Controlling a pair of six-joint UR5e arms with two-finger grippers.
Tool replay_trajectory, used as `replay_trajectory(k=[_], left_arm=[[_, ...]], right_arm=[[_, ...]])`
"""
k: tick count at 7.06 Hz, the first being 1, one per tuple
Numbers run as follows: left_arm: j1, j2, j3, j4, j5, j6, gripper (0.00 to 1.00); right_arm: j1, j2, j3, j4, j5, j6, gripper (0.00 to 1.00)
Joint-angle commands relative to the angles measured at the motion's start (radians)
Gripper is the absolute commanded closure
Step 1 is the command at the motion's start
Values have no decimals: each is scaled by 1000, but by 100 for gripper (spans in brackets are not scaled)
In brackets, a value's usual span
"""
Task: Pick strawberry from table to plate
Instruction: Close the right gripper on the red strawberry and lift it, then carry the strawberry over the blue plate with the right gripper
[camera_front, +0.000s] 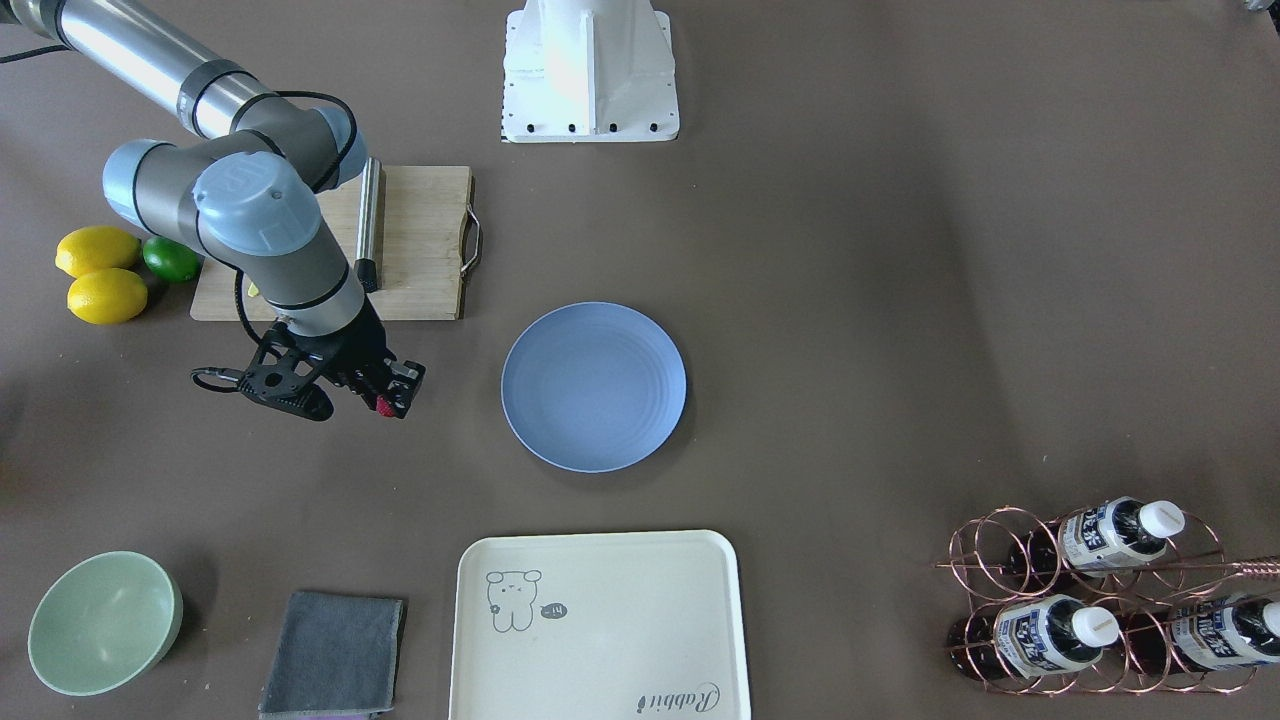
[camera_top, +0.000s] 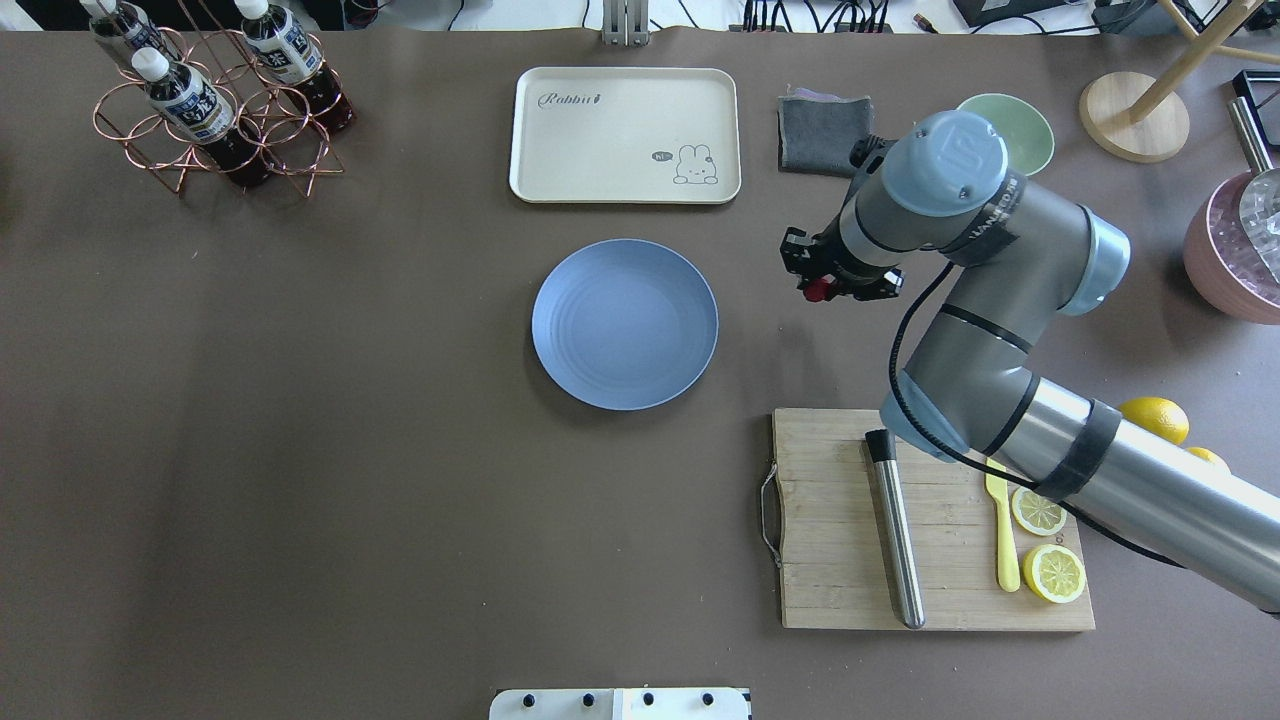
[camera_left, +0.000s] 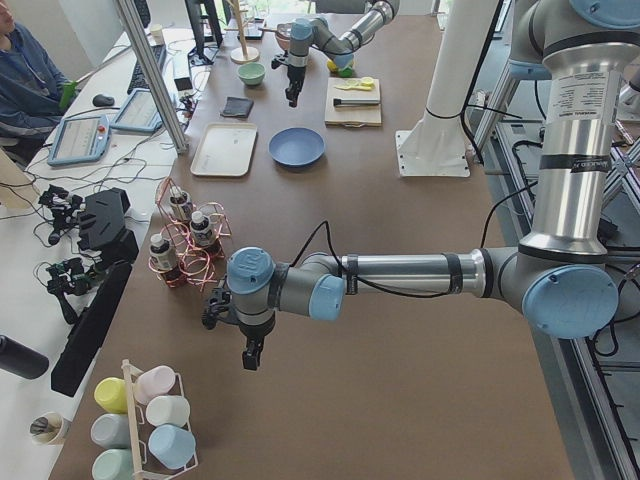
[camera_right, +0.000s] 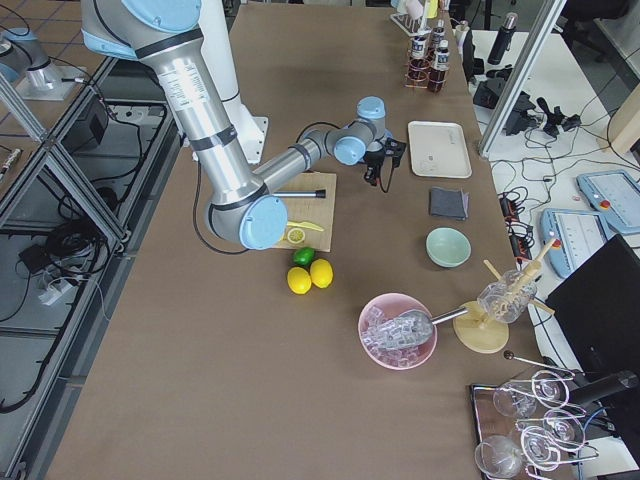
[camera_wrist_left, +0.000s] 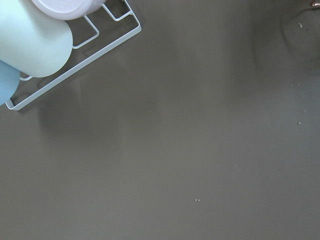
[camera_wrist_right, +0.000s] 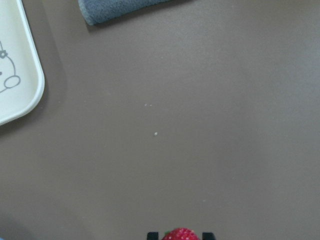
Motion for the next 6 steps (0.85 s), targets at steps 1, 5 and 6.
replay_trajectory(k=[1,5,6], left_arm=[[0,3,-3,1,0,0,1],[0,21,-8,-1,-12,1,1],[0,29,-10,-2,-37,1,1]], right_arm=[[-115,156,-33,-130,-137,192,100],[-233,351,-227,-153,-293,411,100],[-236,353,-239,-152,-300,412,100]])
